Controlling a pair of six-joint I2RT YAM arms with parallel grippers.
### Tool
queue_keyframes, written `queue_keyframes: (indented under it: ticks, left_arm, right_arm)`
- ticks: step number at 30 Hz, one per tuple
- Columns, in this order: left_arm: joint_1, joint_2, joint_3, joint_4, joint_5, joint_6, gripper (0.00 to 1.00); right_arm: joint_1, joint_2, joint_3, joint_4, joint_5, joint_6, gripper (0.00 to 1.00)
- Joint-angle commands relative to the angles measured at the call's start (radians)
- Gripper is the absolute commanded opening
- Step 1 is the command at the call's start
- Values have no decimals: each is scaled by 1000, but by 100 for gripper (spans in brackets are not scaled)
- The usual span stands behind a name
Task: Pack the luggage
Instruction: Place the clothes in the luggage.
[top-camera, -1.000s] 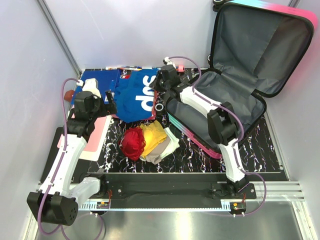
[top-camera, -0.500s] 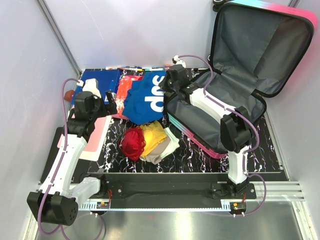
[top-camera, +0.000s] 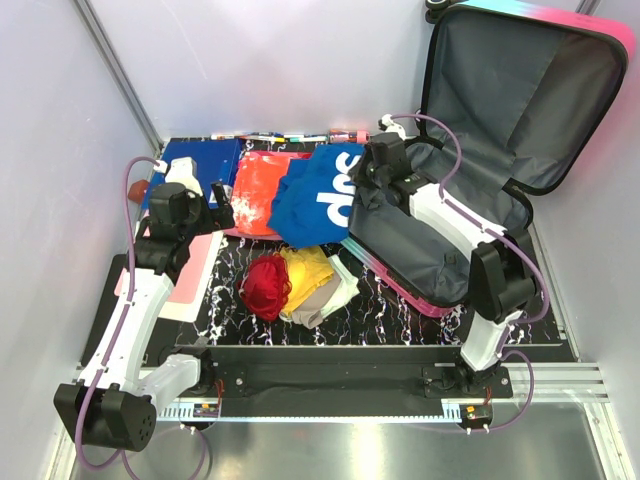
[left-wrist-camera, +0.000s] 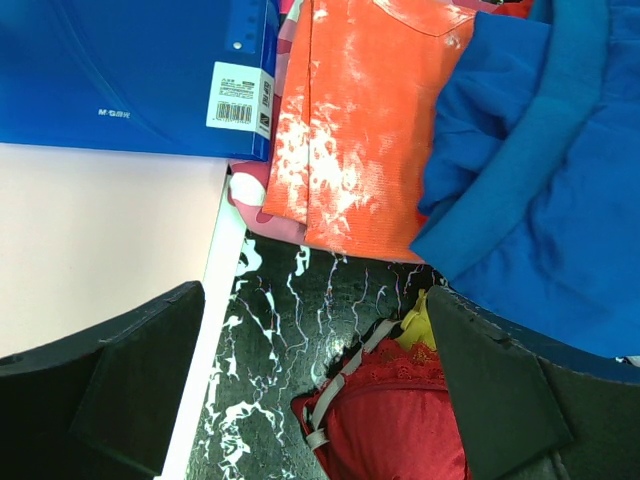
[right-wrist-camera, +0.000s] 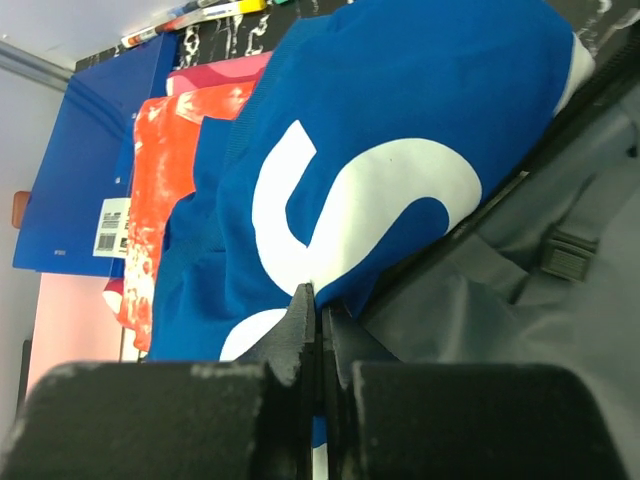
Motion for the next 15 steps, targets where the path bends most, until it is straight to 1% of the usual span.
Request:
queue_keyframes:
  ticks: [1, 15]
  left_arm:
    - [-4, 5, -1, 36, 20, 8, 99]
    - [-4, 3, -1, 38, 28, 5, 99]
  right_arm:
    - [-41, -103, -44, 50, 43, -25, 0]
    - [-113, -224, -205, 15, 106, -56, 0]
